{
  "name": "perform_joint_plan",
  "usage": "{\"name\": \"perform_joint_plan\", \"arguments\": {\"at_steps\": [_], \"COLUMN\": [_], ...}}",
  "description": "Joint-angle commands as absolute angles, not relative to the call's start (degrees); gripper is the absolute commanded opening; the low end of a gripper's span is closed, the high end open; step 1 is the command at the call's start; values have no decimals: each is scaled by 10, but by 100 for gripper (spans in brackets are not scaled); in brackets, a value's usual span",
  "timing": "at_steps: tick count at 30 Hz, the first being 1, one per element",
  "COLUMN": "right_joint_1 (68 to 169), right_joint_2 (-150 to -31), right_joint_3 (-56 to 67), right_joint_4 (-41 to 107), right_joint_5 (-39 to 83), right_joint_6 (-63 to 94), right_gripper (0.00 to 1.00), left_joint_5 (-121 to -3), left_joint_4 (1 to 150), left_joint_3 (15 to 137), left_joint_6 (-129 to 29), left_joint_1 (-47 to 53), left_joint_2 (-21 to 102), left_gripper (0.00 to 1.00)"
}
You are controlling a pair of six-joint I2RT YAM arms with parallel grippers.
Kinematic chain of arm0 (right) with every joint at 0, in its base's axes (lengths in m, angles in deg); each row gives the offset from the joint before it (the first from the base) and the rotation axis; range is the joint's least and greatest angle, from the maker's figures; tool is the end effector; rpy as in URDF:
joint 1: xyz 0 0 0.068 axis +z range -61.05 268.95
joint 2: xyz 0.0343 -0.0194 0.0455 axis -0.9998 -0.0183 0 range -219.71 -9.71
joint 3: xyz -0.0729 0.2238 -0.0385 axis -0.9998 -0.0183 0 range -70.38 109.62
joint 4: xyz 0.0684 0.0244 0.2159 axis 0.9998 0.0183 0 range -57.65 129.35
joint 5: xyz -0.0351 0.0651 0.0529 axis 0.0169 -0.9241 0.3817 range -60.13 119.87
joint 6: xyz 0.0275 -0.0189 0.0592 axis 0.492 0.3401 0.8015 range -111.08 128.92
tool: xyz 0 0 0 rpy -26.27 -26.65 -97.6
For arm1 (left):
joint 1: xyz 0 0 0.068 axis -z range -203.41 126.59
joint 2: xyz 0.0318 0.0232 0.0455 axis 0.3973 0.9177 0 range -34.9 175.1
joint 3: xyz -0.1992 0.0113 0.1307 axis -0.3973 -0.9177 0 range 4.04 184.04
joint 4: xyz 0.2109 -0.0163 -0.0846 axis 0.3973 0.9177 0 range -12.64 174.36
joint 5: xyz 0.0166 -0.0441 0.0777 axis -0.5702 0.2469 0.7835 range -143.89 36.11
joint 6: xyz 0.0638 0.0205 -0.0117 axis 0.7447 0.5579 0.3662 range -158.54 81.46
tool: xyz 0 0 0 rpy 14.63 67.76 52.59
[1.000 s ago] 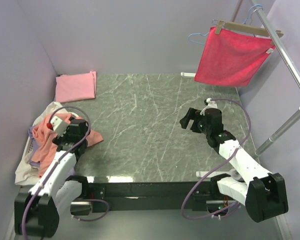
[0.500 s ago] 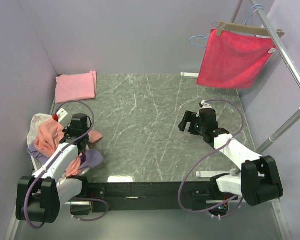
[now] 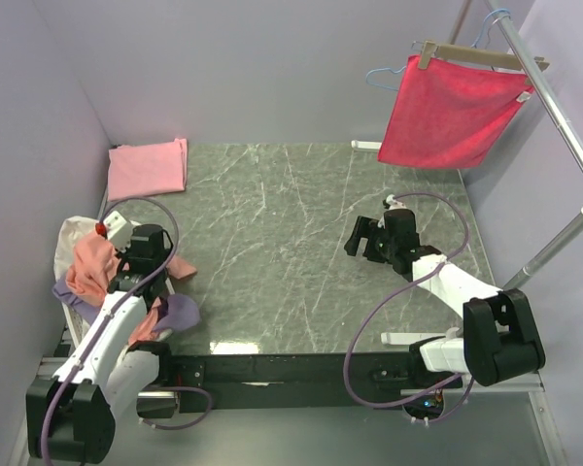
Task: Fold and stack the t-shirts
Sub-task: Grab crumpled tshirt from bin with the left arm
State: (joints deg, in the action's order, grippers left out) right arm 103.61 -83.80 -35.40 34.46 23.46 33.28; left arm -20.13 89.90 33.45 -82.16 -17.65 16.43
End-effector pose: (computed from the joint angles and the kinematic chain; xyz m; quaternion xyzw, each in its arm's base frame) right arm 0.2438 0.0701 0.1635 0.0539 0.9080 0.1857 0.3716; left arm 0.1939 0.0111 0.2020 -0.4026 0.7570 0.0472 0.5124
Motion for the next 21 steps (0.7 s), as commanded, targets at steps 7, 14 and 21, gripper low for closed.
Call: {"name": "perform_joint_plan", "arguments": {"at_steps": [7,14,21], "right_joint_1": [1039,1040,1039], "right_joint_2": [-856,-872,-885], "right_joint_3": [-326,-319,-314], "right_joint_4": [325,325,325], "right_joint_5": [227,230,227], "right_joint_6": [323,321,319], "right_gripper": [100,100,100], "left_joint_5": [-211,-230,-244], "left_joint_4": [888,885,857], "left_joint_3": [367,366,363], "left_joint_6": [-811,-814,-811], "left_joint_1": [-176,-176,-176], "left_joint_2": [137,176,219], "left_gripper": [9,55,23]}}
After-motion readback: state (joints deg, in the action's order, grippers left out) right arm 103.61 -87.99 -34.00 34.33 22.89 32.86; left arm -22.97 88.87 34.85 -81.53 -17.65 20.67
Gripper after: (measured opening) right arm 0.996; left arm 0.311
